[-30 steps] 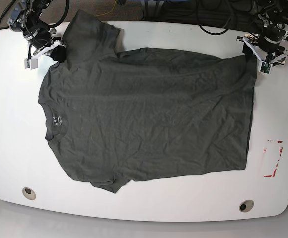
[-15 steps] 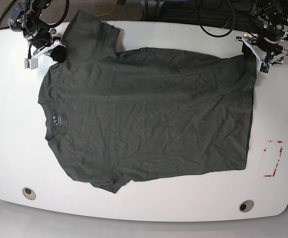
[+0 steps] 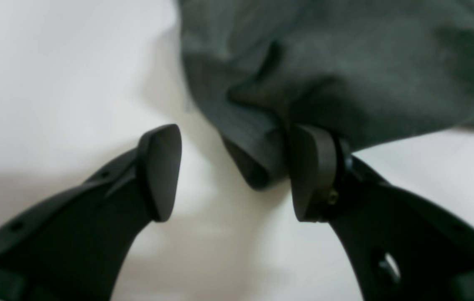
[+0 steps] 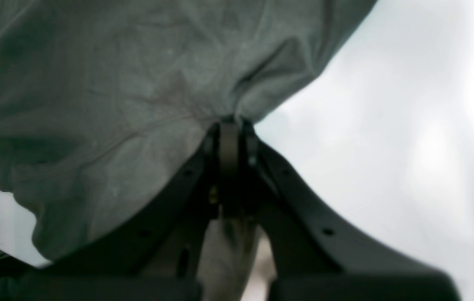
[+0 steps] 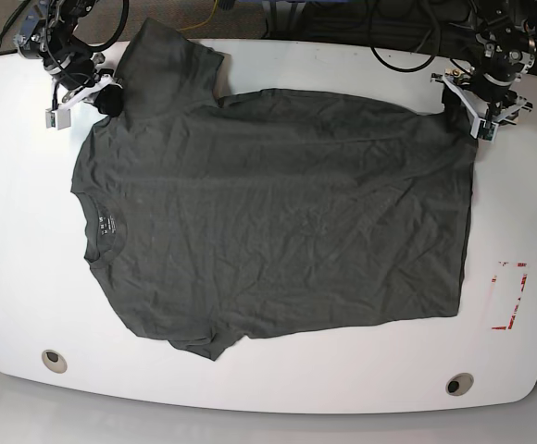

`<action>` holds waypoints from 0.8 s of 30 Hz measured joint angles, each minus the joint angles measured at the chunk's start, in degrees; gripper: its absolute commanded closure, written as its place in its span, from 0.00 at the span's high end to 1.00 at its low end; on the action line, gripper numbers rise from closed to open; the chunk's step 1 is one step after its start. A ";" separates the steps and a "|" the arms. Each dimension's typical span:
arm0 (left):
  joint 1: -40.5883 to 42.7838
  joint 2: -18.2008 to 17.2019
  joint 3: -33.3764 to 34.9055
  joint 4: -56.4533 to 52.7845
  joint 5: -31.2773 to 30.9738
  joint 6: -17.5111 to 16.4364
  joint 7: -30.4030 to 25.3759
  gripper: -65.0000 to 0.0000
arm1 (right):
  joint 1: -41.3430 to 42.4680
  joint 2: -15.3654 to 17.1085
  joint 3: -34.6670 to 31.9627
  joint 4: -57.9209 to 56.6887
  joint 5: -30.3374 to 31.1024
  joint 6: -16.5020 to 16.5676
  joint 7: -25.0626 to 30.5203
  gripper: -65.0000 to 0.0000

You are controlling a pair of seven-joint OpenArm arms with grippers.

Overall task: Layout the t-shirt on the table in an organized manner, then fold the t-shirt properly
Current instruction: 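Grasp the shirt's collar-side corner with the left gripper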

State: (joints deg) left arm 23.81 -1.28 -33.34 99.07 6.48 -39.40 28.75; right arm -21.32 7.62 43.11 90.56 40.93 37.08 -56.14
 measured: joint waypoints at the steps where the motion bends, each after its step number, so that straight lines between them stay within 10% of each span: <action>1: -0.07 0.00 0.13 -0.33 -0.24 0.00 -0.22 0.58 | 0.00 0.00 0.00 0.00 0.00 0.00 0.00 0.00; 14: -0.22 -1.55 0.50 -3.10 -2.54 -1.16 -2.54 0.03 | 0.00 0.02 0.02 0.00 0.00 0.02 -0.02 0.00; 24: -0.28 -2.82 0.39 -2.01 -0.57 -0.90 -1.09 0.04 | 0.00 0.02 0.02 0.00 0.02 0.02 -0.04 0.00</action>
State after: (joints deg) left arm 23.53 -4.10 -32.95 97.06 5.91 -40.29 27.66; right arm -21.32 7.64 43.13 90.56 40.95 37.10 -56.18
